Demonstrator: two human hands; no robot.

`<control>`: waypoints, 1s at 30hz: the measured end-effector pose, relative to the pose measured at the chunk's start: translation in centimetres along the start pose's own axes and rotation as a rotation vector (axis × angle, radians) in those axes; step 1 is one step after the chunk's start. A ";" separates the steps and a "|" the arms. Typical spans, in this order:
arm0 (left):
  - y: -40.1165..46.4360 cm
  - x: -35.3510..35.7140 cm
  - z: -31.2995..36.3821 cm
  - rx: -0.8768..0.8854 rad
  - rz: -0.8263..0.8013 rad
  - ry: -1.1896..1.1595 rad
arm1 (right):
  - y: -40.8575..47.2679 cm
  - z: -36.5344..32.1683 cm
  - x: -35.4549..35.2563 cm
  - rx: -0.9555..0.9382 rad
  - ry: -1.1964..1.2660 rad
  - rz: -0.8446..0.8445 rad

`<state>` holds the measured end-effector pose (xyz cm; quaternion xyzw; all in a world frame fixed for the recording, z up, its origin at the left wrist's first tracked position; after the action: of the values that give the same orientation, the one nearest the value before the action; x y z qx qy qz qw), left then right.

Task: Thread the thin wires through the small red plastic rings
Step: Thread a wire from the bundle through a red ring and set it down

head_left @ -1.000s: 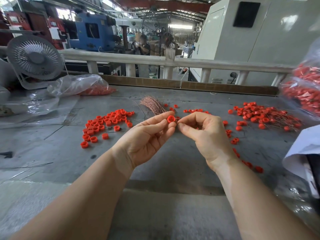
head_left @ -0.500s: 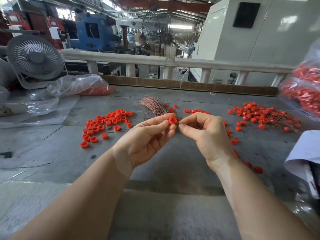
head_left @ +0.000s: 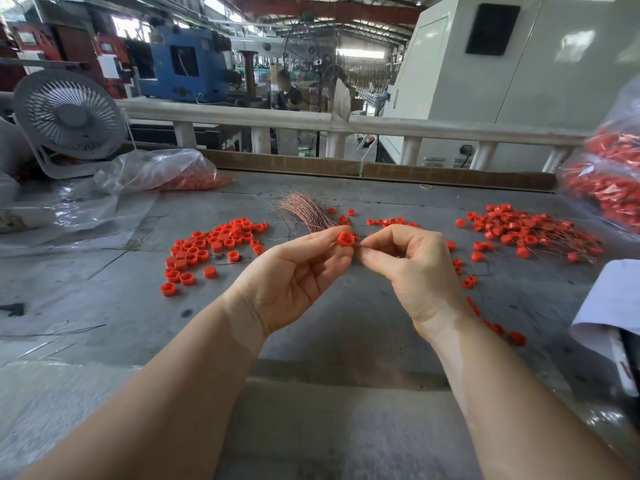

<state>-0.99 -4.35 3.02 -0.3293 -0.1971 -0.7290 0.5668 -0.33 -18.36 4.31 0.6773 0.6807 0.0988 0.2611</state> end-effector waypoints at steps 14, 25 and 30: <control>-0.1 -0.1 -0.1 0.013 0.004 0.023 | -0.1 0.1 0.0 -0.005 -0.023 0.006; -0.3 0.0 -0.1 0.025 -0.016 0.022 | 0.0 0.3 0.0 0.032 0.009 0.022; -0.3 0.1 -0.1 0.034 -0.015 0.015 | 0.0 0.4 0.0 0.049 0.041 0.028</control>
<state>-1.30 -4.36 3.02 -0.3126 -0.2075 -0.7325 0.5681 -0.18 -18.48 3.99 0.6909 0.6784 0.0997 0.2291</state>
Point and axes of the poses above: each hand's wrist, its own y-axis towards the middle knuckle, its own x-axis out of the palm, z = x × y, the point moved 3 cm from there along y, towards the middle knuckle, and after that the axes turned 1 degree about -y, right-handed, at the moved point
